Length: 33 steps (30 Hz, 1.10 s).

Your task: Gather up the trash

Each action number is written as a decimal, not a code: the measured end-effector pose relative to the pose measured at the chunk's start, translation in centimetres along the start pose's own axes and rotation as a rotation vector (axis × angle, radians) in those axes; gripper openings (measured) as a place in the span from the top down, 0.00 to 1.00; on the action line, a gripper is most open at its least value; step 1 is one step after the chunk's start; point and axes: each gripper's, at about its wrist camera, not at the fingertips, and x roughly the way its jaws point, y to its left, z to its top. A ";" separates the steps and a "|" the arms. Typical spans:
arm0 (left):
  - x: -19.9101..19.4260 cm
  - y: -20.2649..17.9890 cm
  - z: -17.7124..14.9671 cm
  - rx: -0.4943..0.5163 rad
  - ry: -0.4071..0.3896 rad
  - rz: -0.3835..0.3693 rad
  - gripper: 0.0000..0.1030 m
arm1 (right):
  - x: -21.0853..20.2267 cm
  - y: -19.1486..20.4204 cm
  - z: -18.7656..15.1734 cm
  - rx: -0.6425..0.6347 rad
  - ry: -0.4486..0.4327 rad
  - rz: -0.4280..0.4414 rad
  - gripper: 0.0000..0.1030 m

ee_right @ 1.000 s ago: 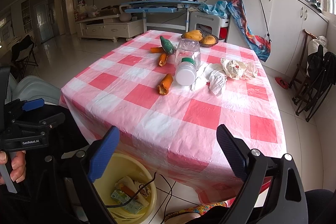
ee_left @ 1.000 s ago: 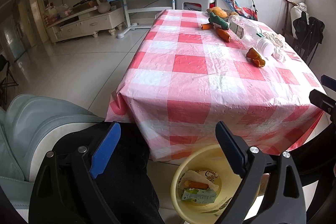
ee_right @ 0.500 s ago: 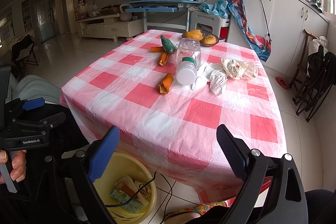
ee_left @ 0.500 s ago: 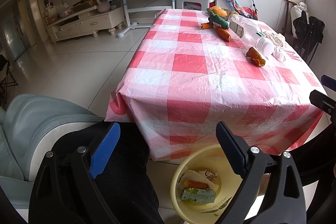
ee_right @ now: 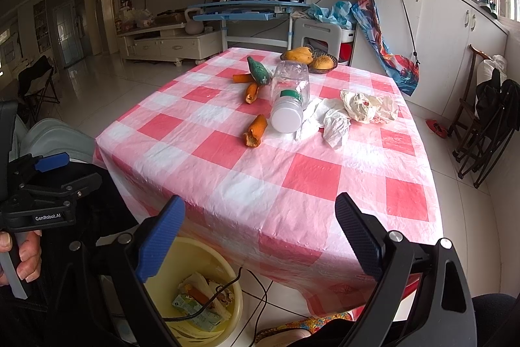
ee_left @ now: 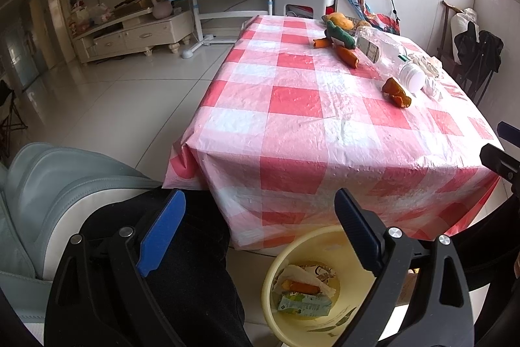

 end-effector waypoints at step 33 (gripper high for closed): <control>-0.4 -0.4 0.3 0.009 -0.013 0.005 0.13 | 0.2 -0.7 -0.5 0.003 0.047 0.001 0.13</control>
